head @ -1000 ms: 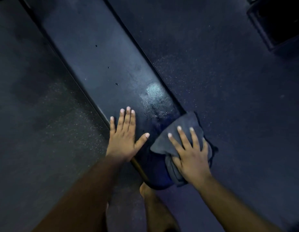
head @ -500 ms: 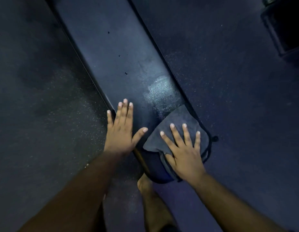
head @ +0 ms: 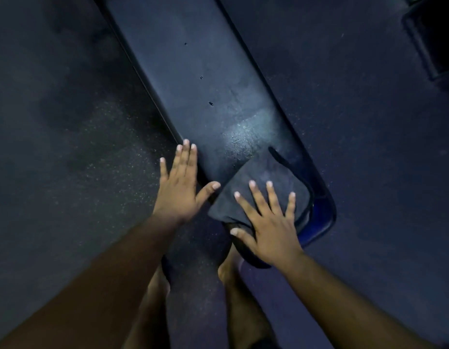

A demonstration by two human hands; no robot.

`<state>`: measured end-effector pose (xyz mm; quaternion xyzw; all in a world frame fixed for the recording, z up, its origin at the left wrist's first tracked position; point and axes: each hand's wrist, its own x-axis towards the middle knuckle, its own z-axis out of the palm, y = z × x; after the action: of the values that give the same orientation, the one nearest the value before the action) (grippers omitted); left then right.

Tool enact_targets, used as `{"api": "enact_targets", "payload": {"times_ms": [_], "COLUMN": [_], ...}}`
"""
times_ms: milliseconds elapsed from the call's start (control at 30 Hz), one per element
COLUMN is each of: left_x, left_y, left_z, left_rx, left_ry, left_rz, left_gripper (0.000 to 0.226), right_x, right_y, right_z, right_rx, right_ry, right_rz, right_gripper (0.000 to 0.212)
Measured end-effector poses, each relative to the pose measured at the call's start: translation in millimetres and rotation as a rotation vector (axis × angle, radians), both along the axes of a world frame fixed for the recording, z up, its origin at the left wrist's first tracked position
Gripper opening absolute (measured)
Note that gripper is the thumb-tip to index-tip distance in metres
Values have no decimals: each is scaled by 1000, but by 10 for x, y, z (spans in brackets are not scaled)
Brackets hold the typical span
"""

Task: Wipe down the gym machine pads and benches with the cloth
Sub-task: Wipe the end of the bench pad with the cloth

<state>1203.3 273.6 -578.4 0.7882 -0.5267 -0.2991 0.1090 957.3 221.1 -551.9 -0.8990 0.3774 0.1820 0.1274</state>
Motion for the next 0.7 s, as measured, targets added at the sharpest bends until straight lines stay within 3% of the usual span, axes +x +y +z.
{"api": "enact_targets", "payload": {"times_ms": [100, 200, 433, 533, 633, 700], "left_x": [55, 107, 25, 4, 34, 33], "left_y": [-25, -27, 117, 36, -39, -45], "left_z": [-37, -71, 21, 3, -61, -80], "left_rx": [-19, -36, -11, -4, 7, 8], "left_ry": [29, 48, -2, -30, -44, -35], "left_rz": [34, 77, -64, -88, -67, -73], "left_gripper": [105, 104, 104, 104, 105, 104], "right_x": [603, 957, 274, 499, 905, 867], "right_y": [-354, -528, -70, -308, -628, -531], "right_z": [-151, -206, -84, -119, -219, -193], "right_rx": [-49, -66, -56, -64, -61, -77], "right_ry": [61, 75, 117, 69, 39, 12], "right_rz": [-15, -17, -48, -72, -240, -214], "right_gripper": [103, 102, 107, 94, 83, 83]}}
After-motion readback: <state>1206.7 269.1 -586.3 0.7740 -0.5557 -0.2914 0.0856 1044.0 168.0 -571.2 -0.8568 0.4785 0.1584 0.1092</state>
